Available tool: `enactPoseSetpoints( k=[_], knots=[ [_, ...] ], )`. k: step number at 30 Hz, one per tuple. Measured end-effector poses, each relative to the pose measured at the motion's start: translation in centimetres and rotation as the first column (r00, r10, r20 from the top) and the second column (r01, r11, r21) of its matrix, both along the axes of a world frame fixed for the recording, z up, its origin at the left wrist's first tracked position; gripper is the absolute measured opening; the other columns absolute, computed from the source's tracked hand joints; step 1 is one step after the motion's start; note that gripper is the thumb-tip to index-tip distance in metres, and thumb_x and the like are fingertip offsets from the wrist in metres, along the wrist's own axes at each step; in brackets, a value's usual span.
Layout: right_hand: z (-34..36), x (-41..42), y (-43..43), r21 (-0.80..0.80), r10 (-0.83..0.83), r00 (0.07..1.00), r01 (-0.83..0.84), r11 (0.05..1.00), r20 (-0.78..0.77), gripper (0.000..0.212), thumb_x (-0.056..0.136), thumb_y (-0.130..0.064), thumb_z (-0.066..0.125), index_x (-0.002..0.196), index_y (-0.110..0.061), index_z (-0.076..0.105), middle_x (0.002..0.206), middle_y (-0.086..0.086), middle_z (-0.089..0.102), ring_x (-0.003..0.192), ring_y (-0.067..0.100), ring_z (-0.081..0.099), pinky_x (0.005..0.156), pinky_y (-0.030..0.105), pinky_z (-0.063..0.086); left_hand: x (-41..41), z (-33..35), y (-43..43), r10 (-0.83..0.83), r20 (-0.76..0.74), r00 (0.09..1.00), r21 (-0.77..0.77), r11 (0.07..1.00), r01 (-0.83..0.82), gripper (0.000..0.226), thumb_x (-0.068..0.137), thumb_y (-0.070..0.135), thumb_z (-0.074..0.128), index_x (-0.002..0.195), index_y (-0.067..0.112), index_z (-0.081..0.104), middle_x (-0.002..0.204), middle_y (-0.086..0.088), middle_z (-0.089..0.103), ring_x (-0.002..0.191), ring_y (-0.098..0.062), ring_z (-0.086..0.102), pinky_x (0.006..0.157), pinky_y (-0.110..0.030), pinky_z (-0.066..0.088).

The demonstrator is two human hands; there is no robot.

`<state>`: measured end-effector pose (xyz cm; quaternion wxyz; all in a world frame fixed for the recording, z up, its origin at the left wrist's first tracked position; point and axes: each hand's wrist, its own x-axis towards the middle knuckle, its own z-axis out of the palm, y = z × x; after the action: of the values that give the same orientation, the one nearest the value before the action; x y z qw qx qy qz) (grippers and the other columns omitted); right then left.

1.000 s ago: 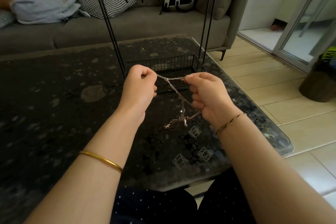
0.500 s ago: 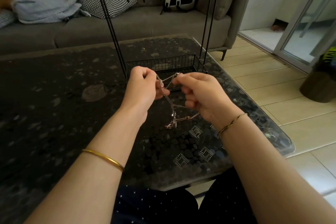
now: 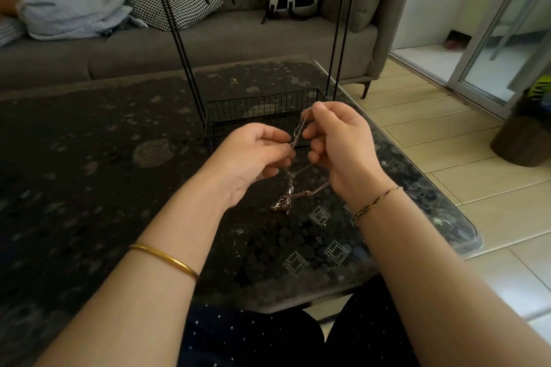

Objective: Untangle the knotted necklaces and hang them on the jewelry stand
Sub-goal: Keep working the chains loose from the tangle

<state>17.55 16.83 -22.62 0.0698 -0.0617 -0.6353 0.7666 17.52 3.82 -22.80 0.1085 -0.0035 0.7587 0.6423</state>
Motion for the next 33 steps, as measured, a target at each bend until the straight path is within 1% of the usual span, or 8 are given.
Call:
enactPoseSetpoints(
  k=[5, 10, 15, 18, 20, 27, 30, 33],
  knots=[
    [-0.02, 0.04, 0.12, 0.032, 0.001, 1.0, -0.001, 0.999, -0.017, 0.02, 0.096, -0.018, 0.049, 0.093, -0.008, 0.065, 0.062, 0.0, 0.054, 0.043, 0.008, 0.037, 0.037, 0.018, 0.03, 0.08, -0.01, -0.15, -0.034, -0.026, 0.999, -0.014, 0.999, 0.034, 0.02, 0.087, 0.001, 0.063, 0.095, 0.02, 0.065, 0.083, 0.002, 0.069, 0.073, -0.006, 0.065, 0.068, -0.023, 0.052],
    [-0.07, -0.04, 0.22, 0.032, 0.01, 1.0, -0.01, 0.999, 0.009, 0.02, 0.096, -0.014, 0.048, 0.094, -0.007, 0.067, 0.065, 0.002, 0.055, 0.042, 0.007, 0.037, 0.037, 0.017, 0.029, 0.11, -0.03, -0.16, 0.039, -0.146, 0.988, -0.103, 0.993, -0.054, 0.021, 0.089, 0.001, 0.061, 0.101, 0.018, 0.063, 0.087, -0.001, 0.067, 0.075, -0.008, 0.066, 0.072, -0.023, 0.056],
    [-0.19, 0.08, 0.05, 0.121, 0.044, 0.993, -0.057, 0.991, 0.112, 0.012, 0.091, -0.01, 0.053, 0.089, -0.006, 0.064, 0.078, 0.005, 0.057, 0.043, 0.007, 0.048, 0.039, 0.019, 0.039, 0.09, 0.2, -0.17, 0.119, -0.268, 0.956, -0.101, 0.983, -0.151, 0.023, 0.09, 0.004, 0.06, 0.105, 0.022, 0.059, 0.085, 0.0, 0.067, 0.086, -0.01, 0.067, 0.084, -0.03, 0.055],
    [0.07, 0.07, -0.16, 0.034, 0.098, 0.984, -0.104, 0.994, 0.149, 0.005, 0.092, -0.007, 0.049, 0.092, -0.005, 0.054, 0.083, 0.01, 0.063, 0.044, 0.011, 0.053, 0.04, 0.021, 0.043, 0.08, 0.22, -0.12, 0.139, -0.287, 0.948, -0.068, 0.984, -0.165, 0.023, 0.091, 0.004, 0.06, 0.105, 0.022, 0.06, 0.084, 0.0, 0.066, 0.09, -0.015, 0.067, 0.088, -0.033, 0.054],
    [0.16, 0.11, -0.14, 0.023, 0.124, 0.98, -0.13, 0.991, 0.158, 0.004, 0.092, -0.005, 0.048, 0.092, -0.006, 0.052, 0.075, 0.01, 0.064, 0.044, 0.012, 0.054, 0.04, 0.022, 0.043, 0.04, 0.19, -0.15, 0.146, -0.3, 0.943, -0.061, 0.983, -0.172, 0.023, 0.09, 0.004, 0.06, 0.105, 0.021, 0.06, 0.083, 0.0, 0.066, 0.088, -0.013, 0.067, 0.087, -0.031, 0.054],
    [-0.31, 0.25, 0.07, 0.372, 0.103, 0.99, -0.13, 0.919, 0.092, 0.006, 0.086, -0.01, 0.064, 0.083, -0.013, 0.068, 0.066, -0.002, 0.058, 0.053, 0.005, 0.051, 0.048, 0.016, 0.046, 0.07, 0.34, -0.36, 0.171, -0.38, 0.909, -0.099, 0.97, -0.224, 0.025, 0.089, 0.004, 0.061, 0.107, 0.022, 0.059, 0.084, 0.0, 0.068, 0.084, -0.008, 0.068, 0.084, -0.026, 0.052],
    [-0.47, 0.19, 0.0, 0.44, 0.055, 0.998, -0.056, 0.896, 0.015, 0.008, 0.086, -0.015, 0.066, 0.079, -0.017, 0.068, 0.061, -0.006, 0.056, 0.051, 0.003, 0.048, 0.05, 0.017, 0.044, -0.11, 0.14, -0.55, 0.145, -0.452, 0.88, -0.189, 0.949, -0.253, 0.025, 0.088, 0.006, 0.063, 0.106, 0.023, 0.058, 0.08, 0.004, 0.067, 0.081, -0.007, 0.066, 0.08, -0.024, 0.05],
    [-0.52, 0.08, -0.14, 0.43, 0.011, 0.998, 0.016, 0.903, -0.059, 0.007, 0.085, -0.016, 0.066, 0.079, -0.018, 0.069, 0.061, -0.01, 0.056, 0.055, 0.003, 0.047, 0.057, 0.021, 0.041, -0.1, 0.04, -0.4, 0.075, -0.515, 0.854, -0.325, 0.905, -0.275, 0.023, 0.089, 0.008, 0.062, 0.105, 0.024, 0.058, 0.077, 0.009, 0.063, 0.076, -0.002, 0.061, 0.074, -0.015, 0.045]
  ],
)
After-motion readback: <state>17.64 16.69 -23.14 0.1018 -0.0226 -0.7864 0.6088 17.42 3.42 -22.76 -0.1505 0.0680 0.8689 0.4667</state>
